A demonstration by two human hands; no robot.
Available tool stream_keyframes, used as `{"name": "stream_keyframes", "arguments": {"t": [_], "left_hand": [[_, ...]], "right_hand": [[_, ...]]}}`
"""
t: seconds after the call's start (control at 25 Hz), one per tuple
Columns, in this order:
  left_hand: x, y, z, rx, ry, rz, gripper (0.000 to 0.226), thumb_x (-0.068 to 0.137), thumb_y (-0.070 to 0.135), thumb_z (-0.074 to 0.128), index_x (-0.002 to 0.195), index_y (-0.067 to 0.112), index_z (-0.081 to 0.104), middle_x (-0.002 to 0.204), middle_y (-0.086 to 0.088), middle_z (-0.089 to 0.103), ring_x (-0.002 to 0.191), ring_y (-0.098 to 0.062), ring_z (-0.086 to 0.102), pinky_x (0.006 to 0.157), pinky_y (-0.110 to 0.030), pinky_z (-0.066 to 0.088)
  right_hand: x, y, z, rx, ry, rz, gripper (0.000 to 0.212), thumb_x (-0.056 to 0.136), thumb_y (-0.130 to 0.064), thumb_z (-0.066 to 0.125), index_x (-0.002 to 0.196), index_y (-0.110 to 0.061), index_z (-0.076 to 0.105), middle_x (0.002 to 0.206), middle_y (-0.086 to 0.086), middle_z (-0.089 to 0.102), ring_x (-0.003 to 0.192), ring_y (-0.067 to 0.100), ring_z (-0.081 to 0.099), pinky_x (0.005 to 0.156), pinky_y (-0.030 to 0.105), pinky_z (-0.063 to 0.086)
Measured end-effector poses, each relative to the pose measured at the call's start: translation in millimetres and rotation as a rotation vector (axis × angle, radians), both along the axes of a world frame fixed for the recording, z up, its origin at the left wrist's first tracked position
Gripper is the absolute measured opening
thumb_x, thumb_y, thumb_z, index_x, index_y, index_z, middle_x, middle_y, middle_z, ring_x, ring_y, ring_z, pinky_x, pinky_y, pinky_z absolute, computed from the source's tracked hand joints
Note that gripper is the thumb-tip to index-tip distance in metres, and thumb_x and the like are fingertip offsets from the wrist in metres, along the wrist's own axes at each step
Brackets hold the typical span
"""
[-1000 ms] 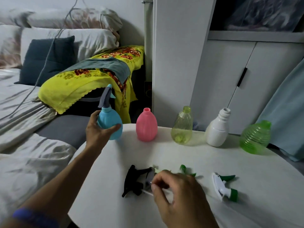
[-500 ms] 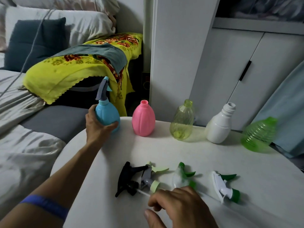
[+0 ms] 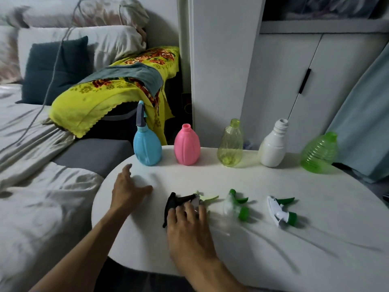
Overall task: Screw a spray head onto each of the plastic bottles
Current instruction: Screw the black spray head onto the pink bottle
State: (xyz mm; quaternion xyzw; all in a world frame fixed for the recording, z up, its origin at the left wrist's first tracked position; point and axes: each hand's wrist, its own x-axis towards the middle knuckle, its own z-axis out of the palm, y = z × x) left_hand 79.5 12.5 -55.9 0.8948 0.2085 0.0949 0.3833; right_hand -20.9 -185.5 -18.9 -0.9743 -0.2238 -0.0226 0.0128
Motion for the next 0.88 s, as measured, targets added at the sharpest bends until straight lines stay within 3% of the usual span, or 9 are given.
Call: {"name": "stream_keyframes", "arguments": {"t": [0.08, 0.12, 0.2, 0.28, 0.4, 0.48, 0.64, 0.76, 0.88], "left_hand": [[-20.9, -4.1, 5.8, 0.083, 0.068, -0.072, 0.086, 0.071, 0.026, 0.086, 0.143, 0.019, 0.040, 0.140, -0.016, 0.051, 0.123, -0.034, 0.051, 0.102, -0.048, 0.045], [-30.4, -5.6, 9.0, 0.123, 0.087, -0.111, 0.079, 0.074, 0.027, 0.084, 0.141, 0.019, 0.043, 0.139, -0.015, 0.052, 0.122, -0.033, 0.051, 0.101, -0.047, 0.045], [-44.6, -9.6, 17.8, 0.162, 0.044, -0.154, 0.065, 0.079, 0.025, 0.079, 0.137, 0.018, 0.050, 0.134, -0.013, 0.056, 0.117, -0.030, 0.055, 0.098, -0.045, 0.048], [-52.2, -14.9, 34.9, 0.126, -0.122, -0.113, 0.050, 0.083, 0.019, 0.076, 0.129, 0.015, 0.057, 0.125, -0.011, 0.064, 0.107, -0.024, 0.061, 0.090, -0.041, 0.053], [-48.6, -29.5, 64.8, -0.075, -0.375, -0.014, 0.038, 0.085, 0.014, 0.073, 0.121, 0.016, 0.062, 0.111, -0.004, 0.069, 0.097, -0.017, 0.065, 0.080, -0.037, 0.057], [-38.7, -44.8, 73.6, -0.168, -0.444, -0.017, 0.037, 0.086, 0.012, 0.072, 0.121, 0.016, 0.061, 0.110, -0.002, 0.068, 0.097, -0.015, 0.065, 0.080, -0.035, 0.057], [-3.7, -97.1, 68.5, -0.309, -0.542, -0.033, 0.036, 0.088, 0.011, 0.069, 0.120, 0.020, 0.056, 0.110, 0.002, 0.061, 0.105, -0.019, 0.061, 0.079, -0.023, 0.050], [34.5, -122.3, 60.7, -0.320, -0.532, -0.007, 0.062, 0.081, 0.024, 0.078, 0.134, 0.022, 0.045, 0.128, 0.000, 0.052, 0.119, -0.019, 0.051, 0.092, -0.032, 0.046], [67.3, -124.5, 40.9, -0.286, -0.368, 0.008, 0.107, 0.063, 0.036, 0.090, 0.149, 0.024, 0.028, 0.148, -0.008, 0.038, 0.133, -0.026, 0.040, 0.108, -0.047, 0.039]], "right_hand": [[-11.2, 5.8, 3.5, -0.057, 0.007, 0.013, 0.032, 0.074, -0.016, 0.058, 0.101, -0.010, 0.075, 0.096, 0.011, 0.073, 0.096, 0.031, 0.067, 0.094, 0.051, 0.051], [-12.6, 5.6, 3.8, -0.038, -0.039, 0.029, 0.025, 0.069, -0.016, 0.066, 0.093, -0.014, 0.075, 0.088, 0.009, 0.072, 0.087, 0.029, 0.068, 0.090, 0.046, 0.054], [-9.8, 1.4, 2.3, 0.048, -0.050, 0.063, 0.032, 0.073, -0.008, 0.069, 0.105, -0.010, 0.067, 0.100, 0.013, 0.067, 0.091, 0.032, 0.065, 0.092, 0.042, 0.049], [-6.1, -7.2, 0.7, 0.160, -0.021, 0.110, 0.035, 0.085, 0.000, 0.057, 0.119, -0.007, 0.054, 0.118, 0.016, 0.059, 0.106, 0.036, 0.057, 0.098, 0.043, 0.041], [-1.6, -25.1, 23.2, 0.684, 0.017, 0.056, 0.041, 0.091, -0.005, 0.058, 0.130, -0.015, 0.053, 0.128, 0.005, 0.058, 0.116, 0.023, 0.055, 0.100, 0.031, 0.043], [3.3, -46.0, 46.7, 1.063, 0.066, -0.017, 0.048, 0.091, -0.010, 0.064, 0.136, -0.022, 0.051, 0.128, -0.003, 0.059, 0.115, 0.010, 0.057, 0.096, 0.018, 0.046], [20.1, -116.7, 83.6, 1.697, 0.195, -0.190, 0.044, 0.092, 0.002, 0.060, 0.127, -0.025, 0.063, 0.114, -0.002, 0.074, 0.107, 0.019, 0.069, 0.093, 0.033, 0.052], [32.2, -155.7, 99.2, 2.059, 0.237, -0.225, 0.044, 0.092, 0.014, 0.051, 0.126, -0.011, 0.062, 0.118, 0.008, 0.073, 0.109, 0.032, 0.069, 0.098, 0.038, 0.053], [34.3, -169.9, 104.6, 2.308, 0.307, -0.247, 0.052, 0.086, 0.012, 0.052, 0.132, -0.013, 0.052, 0.125, 0.018, 0.068, 0.111, 0.034, 0.068, 0.087, 0.029, 0.057]]}}
